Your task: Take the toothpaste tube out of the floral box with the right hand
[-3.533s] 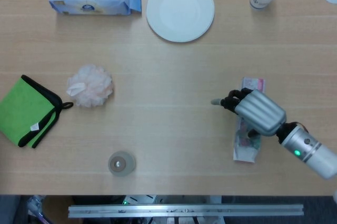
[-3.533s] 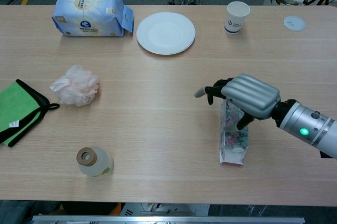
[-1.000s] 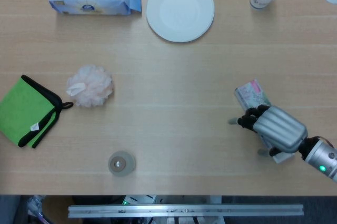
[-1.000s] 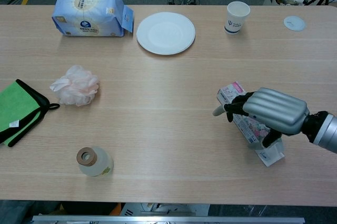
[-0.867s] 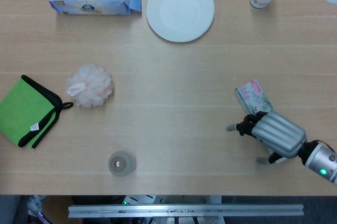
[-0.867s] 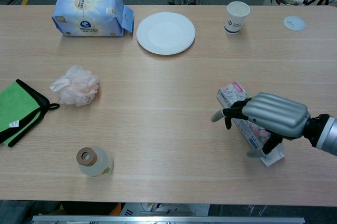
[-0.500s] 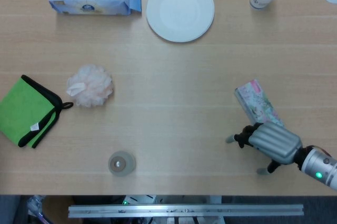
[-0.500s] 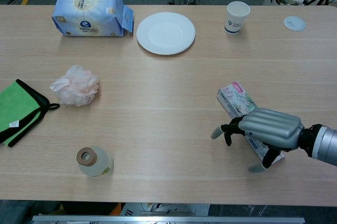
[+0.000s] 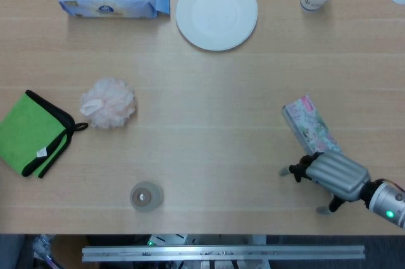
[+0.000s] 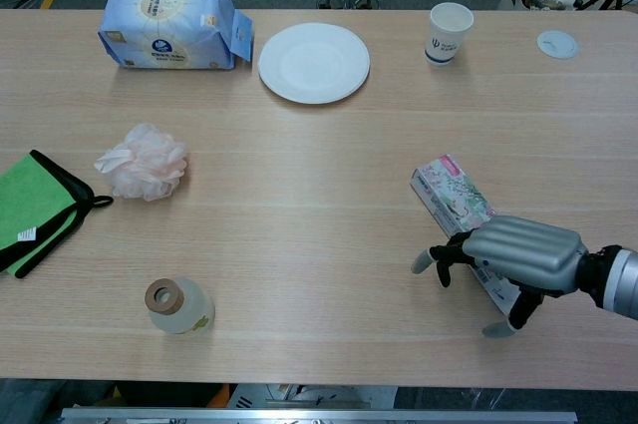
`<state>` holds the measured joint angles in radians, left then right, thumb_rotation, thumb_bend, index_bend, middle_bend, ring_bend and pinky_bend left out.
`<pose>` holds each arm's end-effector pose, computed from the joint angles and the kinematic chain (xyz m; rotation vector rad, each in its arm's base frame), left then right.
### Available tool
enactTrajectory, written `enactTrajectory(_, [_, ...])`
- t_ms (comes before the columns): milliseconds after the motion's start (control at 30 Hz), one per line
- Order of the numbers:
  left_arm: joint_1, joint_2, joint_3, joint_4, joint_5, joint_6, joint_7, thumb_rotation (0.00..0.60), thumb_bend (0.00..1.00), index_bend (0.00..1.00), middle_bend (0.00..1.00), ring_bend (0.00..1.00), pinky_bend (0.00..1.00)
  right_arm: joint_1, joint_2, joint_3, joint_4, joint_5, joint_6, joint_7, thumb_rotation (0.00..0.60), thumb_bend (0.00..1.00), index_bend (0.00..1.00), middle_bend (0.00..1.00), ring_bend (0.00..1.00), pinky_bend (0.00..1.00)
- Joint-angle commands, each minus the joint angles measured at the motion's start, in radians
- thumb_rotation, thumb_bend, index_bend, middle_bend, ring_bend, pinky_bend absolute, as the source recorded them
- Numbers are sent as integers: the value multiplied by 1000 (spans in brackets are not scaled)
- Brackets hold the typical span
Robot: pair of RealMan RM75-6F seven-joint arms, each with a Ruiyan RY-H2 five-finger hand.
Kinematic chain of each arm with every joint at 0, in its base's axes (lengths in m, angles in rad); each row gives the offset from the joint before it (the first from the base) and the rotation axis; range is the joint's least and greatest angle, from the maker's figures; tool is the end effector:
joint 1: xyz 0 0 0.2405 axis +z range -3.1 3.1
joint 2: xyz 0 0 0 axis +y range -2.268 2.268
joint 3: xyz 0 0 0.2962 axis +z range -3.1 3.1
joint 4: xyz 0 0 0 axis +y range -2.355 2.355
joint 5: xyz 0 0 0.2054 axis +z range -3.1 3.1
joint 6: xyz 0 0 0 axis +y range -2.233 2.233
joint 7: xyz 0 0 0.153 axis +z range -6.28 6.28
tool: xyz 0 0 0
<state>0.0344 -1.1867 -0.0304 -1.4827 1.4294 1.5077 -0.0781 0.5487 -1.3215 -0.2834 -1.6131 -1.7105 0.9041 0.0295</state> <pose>-0.3950 0.1441 0.1741 -1.2346 -1.0021 -0.7961 -0.2720 -0.2023 -0.0042 2.4165 -1.1312 0.6511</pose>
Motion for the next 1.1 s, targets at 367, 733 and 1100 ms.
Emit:
enactTrajectory(367, [1, 1, -1, -4, -1, 2, 4, 600, 11, 425, 381, 344, 569, -26, 36, 13, -4, 60, -14, -63, 600, 50, 220, 422, 299, 397])
enactTrajectory(733, [0, -2, -1, -7, -1, -1, 11, 600, 10, 425, 381, 344, 569, -69, 81, 38, 2, 125, 15, -153, 600, 50, 220, 422, 299, 391])
enactTrajectory(1100, [-1, -3, -1, -9, -6, -5, 16, 600, 10, 425, 381, 344, 569, -93, 89, 62, 5, 147, 30, -171, 600, 51, 220, 422, 299, 352])
